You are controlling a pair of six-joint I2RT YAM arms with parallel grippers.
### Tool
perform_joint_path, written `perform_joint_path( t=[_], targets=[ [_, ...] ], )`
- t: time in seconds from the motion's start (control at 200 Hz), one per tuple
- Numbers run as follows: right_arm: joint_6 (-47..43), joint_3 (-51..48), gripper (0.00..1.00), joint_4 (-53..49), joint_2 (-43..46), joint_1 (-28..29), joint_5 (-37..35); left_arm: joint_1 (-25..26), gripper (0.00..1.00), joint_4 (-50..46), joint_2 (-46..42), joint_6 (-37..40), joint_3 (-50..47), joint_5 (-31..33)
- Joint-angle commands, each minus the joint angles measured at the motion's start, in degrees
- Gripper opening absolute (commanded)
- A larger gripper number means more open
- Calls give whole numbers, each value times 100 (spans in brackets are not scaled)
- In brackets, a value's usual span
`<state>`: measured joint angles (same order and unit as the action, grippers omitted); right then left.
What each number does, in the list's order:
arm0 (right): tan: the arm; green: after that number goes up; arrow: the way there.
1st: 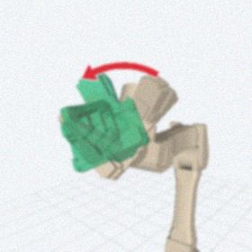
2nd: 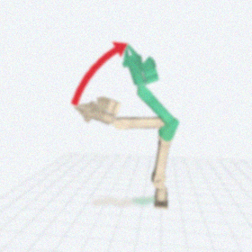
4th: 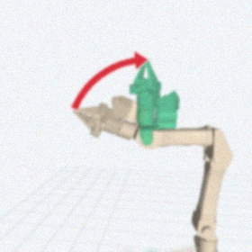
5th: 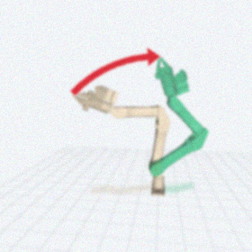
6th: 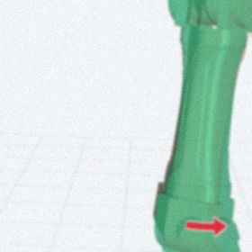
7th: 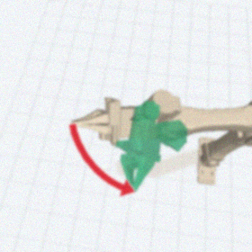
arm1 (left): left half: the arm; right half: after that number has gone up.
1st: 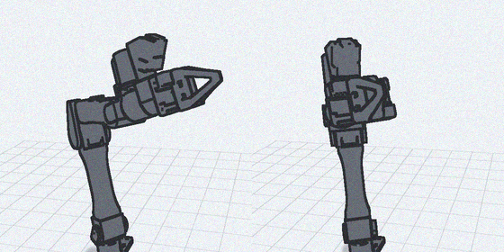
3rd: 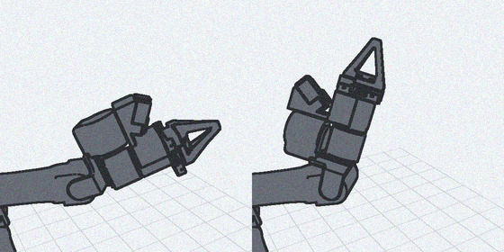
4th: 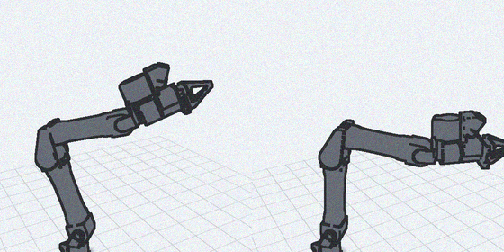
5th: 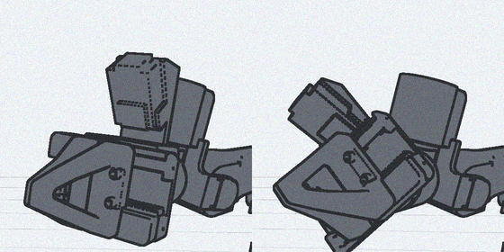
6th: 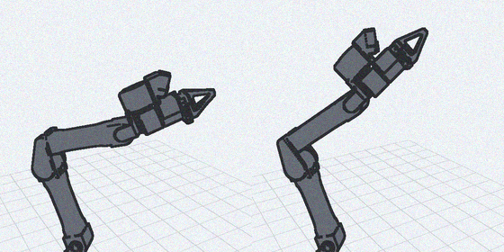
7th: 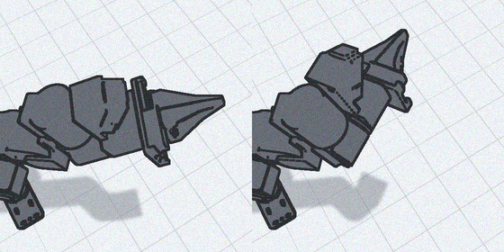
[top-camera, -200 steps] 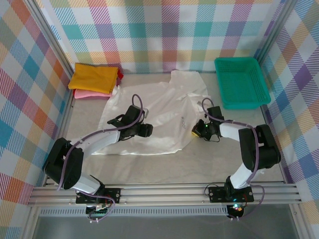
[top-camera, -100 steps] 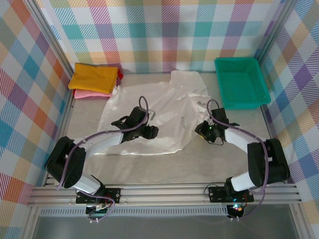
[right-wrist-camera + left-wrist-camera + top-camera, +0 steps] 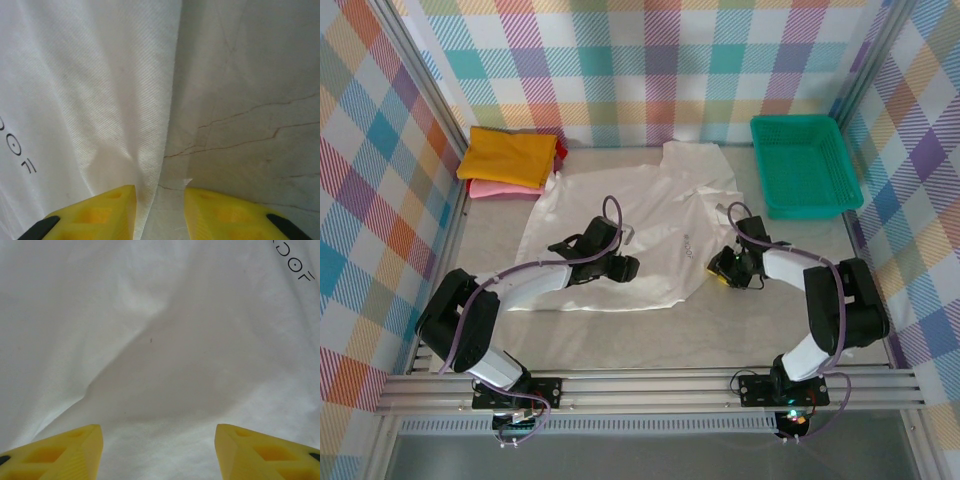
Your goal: Fold and stack the t-shirts
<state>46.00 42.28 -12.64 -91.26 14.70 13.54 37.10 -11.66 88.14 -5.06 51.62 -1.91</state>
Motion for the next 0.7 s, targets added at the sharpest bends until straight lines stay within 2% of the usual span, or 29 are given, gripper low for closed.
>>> perform_joint_path(
  t=[0.0, 0.165, 0.295, 0.51, 0.605, 0.695],
  targets=[
    [204, 129, 33, 943, -555, 455, 320, 87, 61, 42, 39, 67, 169, 69],
    [242, 321, 33, 576, -344, 611, 47, 87, 61, 76, -69, 75, 85, 135],
    [278, 430, 33, 617, -501, 683, -31, 87, 61, 133, 7, 85, 93, 88],
    [350, 674, 23, 795, -782, 827, -62, 134, 62, 226, 46, 35, 155, -115],
    [357, 844, 17, 765, -788, 913, -84, 319, 62, 225, 37, 212, 234, -127],
    [280, 1016, 16, 602, -775, 955, -63, 572, 62, 306, 53, 408, 253, -150]
  ],
)
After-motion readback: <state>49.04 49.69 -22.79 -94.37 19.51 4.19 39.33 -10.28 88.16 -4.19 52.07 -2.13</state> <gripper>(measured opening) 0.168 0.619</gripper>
